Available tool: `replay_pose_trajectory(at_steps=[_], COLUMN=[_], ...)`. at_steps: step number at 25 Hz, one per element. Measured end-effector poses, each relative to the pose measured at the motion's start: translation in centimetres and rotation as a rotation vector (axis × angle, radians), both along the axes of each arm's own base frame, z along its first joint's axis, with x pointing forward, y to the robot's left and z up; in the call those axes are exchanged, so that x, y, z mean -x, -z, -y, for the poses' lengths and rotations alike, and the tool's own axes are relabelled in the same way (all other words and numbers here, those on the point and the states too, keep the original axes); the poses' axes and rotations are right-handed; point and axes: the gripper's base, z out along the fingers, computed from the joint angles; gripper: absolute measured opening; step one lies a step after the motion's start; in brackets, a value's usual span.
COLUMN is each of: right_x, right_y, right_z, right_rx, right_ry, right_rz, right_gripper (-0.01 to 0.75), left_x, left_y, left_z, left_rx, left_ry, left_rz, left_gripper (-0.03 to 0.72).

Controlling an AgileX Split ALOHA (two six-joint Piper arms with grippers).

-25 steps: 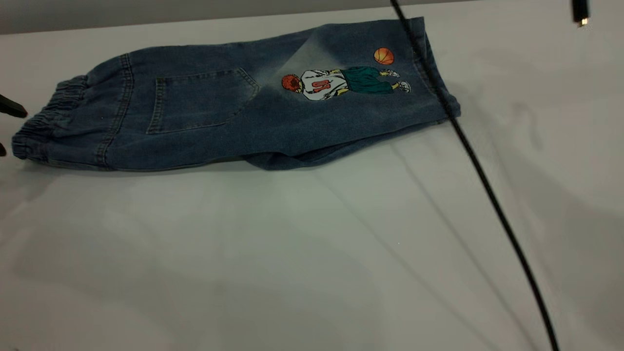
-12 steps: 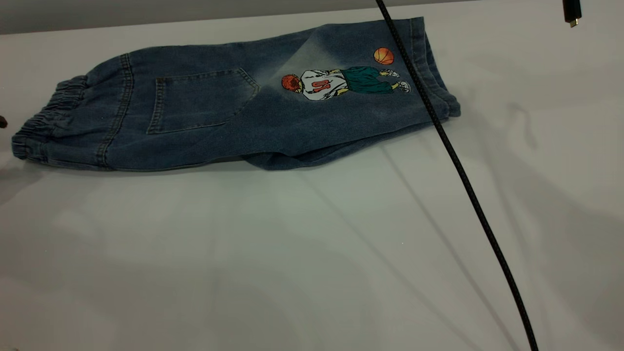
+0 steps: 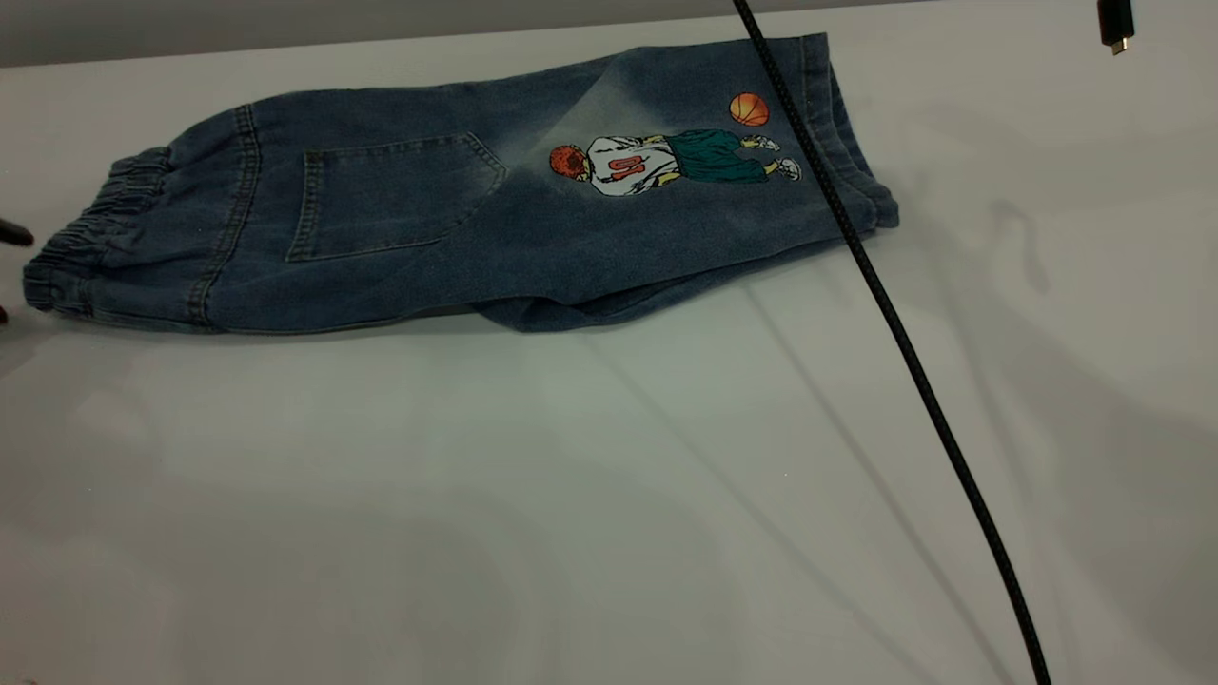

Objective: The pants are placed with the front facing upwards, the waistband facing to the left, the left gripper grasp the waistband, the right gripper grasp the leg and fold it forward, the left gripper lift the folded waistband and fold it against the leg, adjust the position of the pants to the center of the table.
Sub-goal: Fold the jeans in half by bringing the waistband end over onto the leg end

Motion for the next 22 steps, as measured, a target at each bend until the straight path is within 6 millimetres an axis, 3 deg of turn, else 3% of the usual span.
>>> replay_pose_trajectory(at_steps=[5,16,22], right_x=[-0.01,0.0,0.0], right_y=[0.01,0.01,0.06], right_z=[0.0,0.0,0.02], right_rx=[0.001,0.001,0.006], right_ry=[0.001,0.0,-0.001], right_rz=[0.001,0.0,0.003], right_gripper=[0.54,0.54,0.54], left_x=[-0.1,-0.32,-0.39], left_y=[0.93,0.54,0.49], left_z=[0.04,0.5,0.69], left_rx=[0.016,0.044,0.047], left_ry=[0.003,0.062,0.069], left_rz=[-0.007,0.067,0.069], left_gripper=[0.425,0.433,0.56])
